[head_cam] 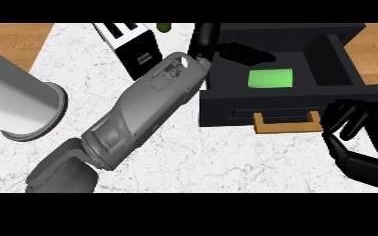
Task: Pick up the cup, place it into the drawer and close the drawer
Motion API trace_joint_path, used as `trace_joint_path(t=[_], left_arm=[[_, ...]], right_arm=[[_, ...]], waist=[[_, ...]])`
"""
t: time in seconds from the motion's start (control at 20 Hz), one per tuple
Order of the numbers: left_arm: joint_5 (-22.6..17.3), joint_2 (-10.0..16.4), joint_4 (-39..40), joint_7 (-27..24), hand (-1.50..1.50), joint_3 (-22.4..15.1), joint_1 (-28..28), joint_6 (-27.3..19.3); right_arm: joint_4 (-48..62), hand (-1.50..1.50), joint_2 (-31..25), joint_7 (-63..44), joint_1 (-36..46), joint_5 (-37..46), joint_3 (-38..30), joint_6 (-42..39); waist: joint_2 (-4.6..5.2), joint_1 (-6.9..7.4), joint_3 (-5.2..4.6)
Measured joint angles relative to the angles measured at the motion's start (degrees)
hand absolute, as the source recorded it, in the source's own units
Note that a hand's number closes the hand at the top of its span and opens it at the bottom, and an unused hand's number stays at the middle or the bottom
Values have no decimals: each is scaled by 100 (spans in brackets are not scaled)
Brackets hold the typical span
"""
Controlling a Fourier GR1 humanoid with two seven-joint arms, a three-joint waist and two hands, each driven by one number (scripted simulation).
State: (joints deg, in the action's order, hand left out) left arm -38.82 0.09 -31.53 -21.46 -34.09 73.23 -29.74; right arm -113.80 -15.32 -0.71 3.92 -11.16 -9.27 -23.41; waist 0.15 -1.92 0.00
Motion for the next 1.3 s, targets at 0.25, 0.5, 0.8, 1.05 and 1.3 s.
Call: trace_joint_path(t=[0.25,0.5,0.8,1.05,1.3], left_arm=[[-52,278,-306,218,-150,324,-52,111],[-7,784,-1001,404,-150,458,-542,191],[10,1445,-2128,719,-150,618,-1328,255],[-57,1968,-2883,870,-150,812,-2048,480],[-153,2404,-3447,865,-150,996,-2718,772]], right_arm=[[-209,150,-223,83,-320,562,132,-203],[-388,150,-211,-42,-381,1371,415,-20],[93,150,-29,-10,-82,2450,829,422],[726,150,-23,242,257,3456,1293,740],[1672,150,-140,640,524,4619,1820,1153]], waist=[[-25,124,0],[-49,241,-3],[-51,336,-2],[-41,379,-2],[-24,442,-1]])
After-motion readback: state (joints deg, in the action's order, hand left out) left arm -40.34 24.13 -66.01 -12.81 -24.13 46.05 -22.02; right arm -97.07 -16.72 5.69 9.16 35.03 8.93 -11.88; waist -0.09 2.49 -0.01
